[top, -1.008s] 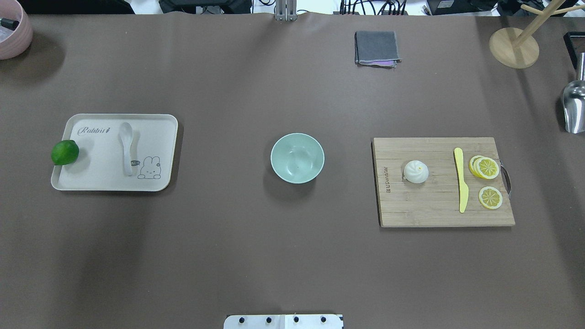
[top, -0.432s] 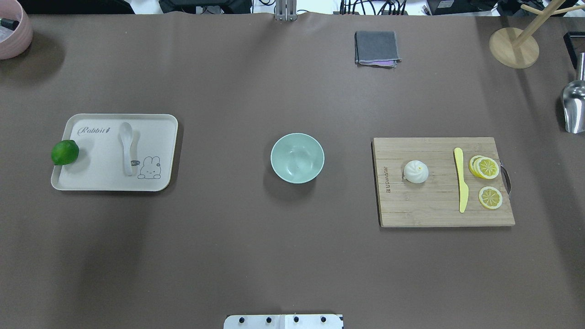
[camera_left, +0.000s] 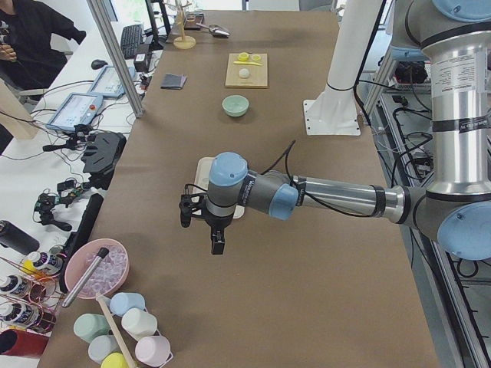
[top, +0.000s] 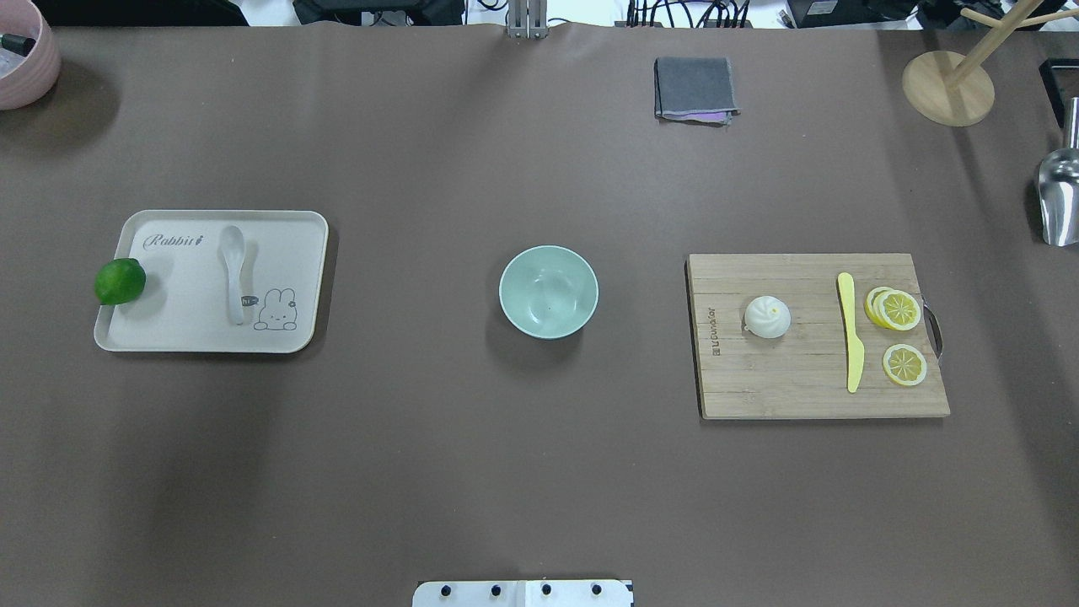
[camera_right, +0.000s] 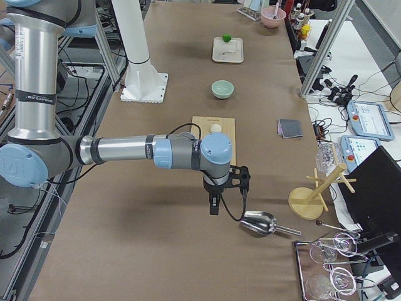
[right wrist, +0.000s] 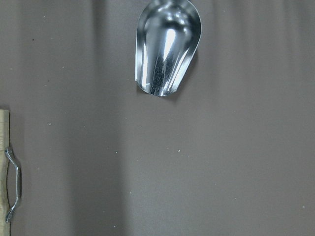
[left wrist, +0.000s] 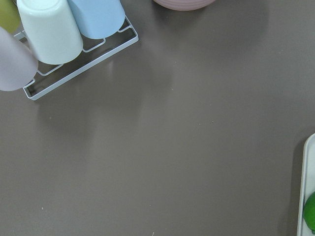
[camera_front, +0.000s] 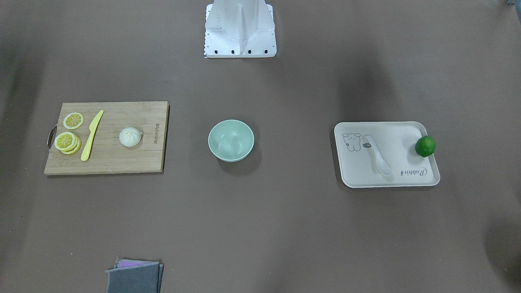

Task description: Put spoon and bun in bowl

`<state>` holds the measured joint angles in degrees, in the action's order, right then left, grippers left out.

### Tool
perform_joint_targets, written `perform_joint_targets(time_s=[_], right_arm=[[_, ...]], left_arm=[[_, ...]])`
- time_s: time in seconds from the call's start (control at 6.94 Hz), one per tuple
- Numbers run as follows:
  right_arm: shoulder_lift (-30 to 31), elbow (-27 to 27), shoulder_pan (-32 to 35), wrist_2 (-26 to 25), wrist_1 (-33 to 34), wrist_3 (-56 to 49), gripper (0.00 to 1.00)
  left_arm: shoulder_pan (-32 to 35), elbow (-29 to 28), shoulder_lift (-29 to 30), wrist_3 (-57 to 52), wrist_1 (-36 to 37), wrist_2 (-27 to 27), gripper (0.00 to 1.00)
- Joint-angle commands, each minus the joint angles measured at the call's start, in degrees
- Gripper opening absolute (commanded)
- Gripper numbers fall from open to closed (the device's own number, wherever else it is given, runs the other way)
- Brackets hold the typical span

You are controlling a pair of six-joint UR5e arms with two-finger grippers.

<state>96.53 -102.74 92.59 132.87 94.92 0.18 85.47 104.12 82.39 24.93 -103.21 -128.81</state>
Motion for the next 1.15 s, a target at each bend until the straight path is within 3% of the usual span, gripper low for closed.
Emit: perform_joint_targets(time_s=[0.0, 0.43, 0.72, 1.01], right_arm=[[0.41, -0.26, -0.04, 0.11, 0.00, 0.26, 1.00], [0.33, -0.53, -0.65, 4.66, 0.00, 0.35, 1.00], [-2.55, -0.18, -2.14, 6.34, -1.92, 0.17, 1.00], [-4.23, -0.53, -4.25, 7.13, -2.02, 0.34, 1.00]], left_arm=[[-1.71, 1.26, 1.88, 0.03, -0.41, -3.78, 0.98], [-5.22, 0.65, 8.02, 0.29, -0.67, -3.55, 0.98], [-9.07, -1.18, 13.28, 10.76, -0.67, -3.47, 0.98], [-13.12, -1.72, 16.82, 12.42, -1.46, -3.55, 0.98]])
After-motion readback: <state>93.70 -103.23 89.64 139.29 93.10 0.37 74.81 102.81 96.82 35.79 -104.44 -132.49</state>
